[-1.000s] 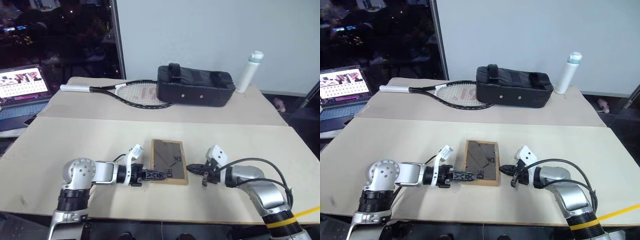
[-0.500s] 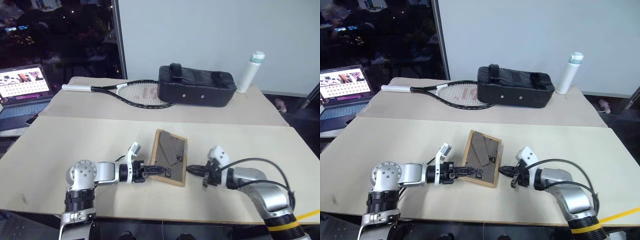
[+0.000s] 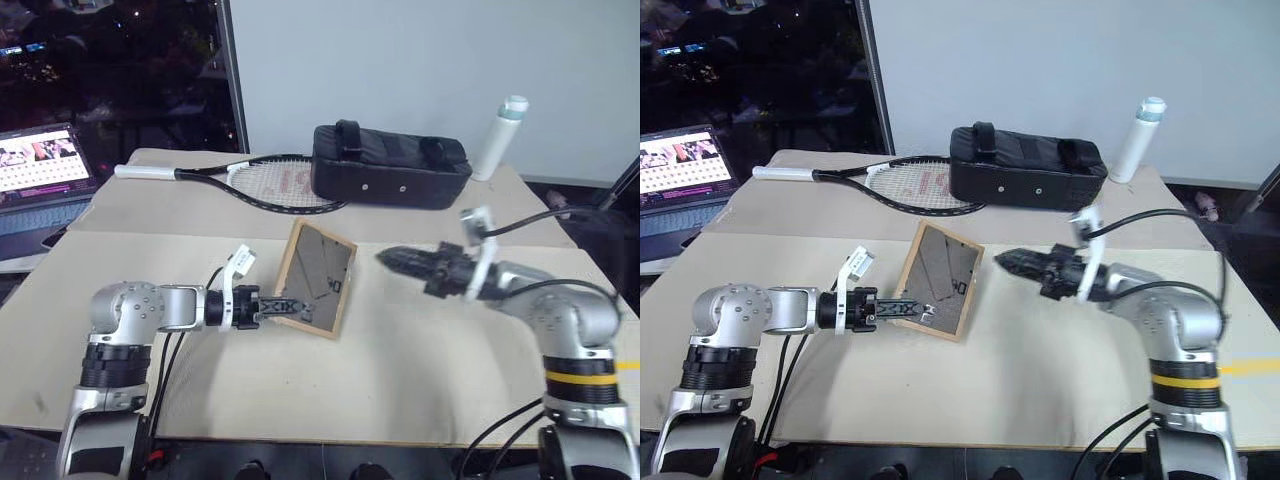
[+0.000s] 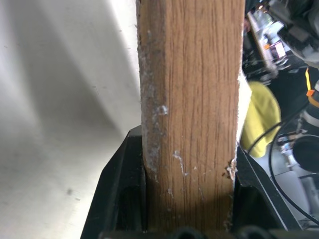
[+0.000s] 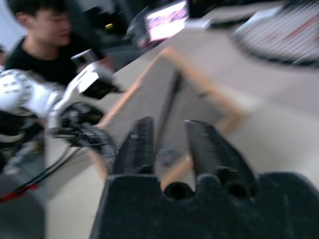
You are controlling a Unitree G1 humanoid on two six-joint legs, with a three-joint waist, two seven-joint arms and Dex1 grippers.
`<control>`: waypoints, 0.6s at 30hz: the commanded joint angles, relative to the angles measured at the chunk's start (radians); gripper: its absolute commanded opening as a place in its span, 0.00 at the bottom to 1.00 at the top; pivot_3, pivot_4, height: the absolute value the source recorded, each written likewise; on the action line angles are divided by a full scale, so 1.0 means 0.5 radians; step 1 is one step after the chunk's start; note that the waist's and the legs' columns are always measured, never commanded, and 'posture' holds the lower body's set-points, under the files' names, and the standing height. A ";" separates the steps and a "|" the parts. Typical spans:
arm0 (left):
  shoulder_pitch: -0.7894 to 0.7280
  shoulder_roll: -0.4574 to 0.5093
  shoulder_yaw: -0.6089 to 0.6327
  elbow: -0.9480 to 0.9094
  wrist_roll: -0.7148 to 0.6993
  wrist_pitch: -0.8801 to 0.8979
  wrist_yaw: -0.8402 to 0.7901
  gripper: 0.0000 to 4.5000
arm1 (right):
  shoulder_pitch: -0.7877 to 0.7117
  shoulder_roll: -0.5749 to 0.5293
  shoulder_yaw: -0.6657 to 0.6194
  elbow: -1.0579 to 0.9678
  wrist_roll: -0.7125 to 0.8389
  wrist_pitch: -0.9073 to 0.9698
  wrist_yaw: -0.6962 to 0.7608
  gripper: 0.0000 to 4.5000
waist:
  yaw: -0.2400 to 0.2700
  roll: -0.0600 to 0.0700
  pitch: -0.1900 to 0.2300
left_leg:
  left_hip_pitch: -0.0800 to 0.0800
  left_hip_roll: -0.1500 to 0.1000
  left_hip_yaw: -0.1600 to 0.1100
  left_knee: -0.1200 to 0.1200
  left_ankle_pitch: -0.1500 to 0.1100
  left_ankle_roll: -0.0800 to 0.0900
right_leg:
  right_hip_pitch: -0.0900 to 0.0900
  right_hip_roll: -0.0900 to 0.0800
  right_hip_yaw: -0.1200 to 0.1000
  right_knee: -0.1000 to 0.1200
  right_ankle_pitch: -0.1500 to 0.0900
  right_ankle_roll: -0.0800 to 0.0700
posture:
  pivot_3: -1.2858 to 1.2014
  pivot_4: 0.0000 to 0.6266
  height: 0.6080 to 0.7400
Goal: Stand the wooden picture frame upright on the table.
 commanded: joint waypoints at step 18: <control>-0.312 -0.132 0.195 0.278 -0.024 0.237 -0.025 0.26 | -0.189 0.258 0.416 0.151 -0.261 -0.402 0.338 1.00 | 0.009 0.001 0.001 | 0.000 0.000 -0.008 0.001 0.003 -0.001 | 0.002 0.000 -0.011 0.004 -0.005 0.008 | 0.52 0.24 0.67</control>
